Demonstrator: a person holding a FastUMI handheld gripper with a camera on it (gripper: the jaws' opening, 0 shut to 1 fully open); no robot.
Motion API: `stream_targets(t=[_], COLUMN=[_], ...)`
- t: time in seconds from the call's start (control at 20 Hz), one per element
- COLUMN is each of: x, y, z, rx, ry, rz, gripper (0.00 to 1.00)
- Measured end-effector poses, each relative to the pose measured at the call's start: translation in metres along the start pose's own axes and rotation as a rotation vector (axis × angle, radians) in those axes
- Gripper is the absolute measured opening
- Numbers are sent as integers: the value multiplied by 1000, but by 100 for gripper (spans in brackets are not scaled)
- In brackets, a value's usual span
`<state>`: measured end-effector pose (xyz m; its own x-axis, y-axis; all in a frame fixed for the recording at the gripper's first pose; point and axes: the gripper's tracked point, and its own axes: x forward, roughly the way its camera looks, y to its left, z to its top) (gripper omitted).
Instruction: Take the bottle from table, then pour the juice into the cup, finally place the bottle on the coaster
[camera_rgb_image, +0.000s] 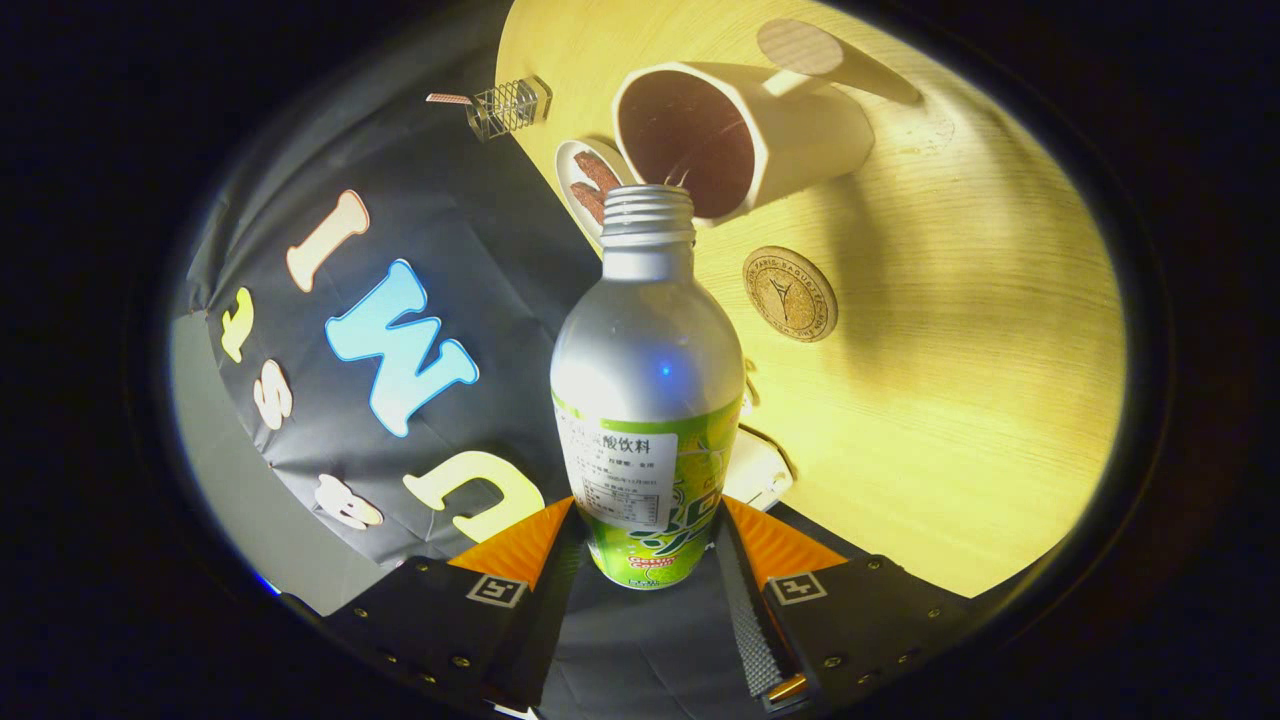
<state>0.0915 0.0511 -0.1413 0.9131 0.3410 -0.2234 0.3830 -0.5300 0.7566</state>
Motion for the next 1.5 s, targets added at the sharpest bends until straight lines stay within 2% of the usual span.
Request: stream_targets(t=[1.05, 1.2, 1.5], x=[-2, -1, 0], y=[12, 11, -8], z=[-6, -3, 4], rx=[63, 40, -72], ry=[-6, -11, -32], rz=[27, 21, -45], gripper=[73, 73, 73])
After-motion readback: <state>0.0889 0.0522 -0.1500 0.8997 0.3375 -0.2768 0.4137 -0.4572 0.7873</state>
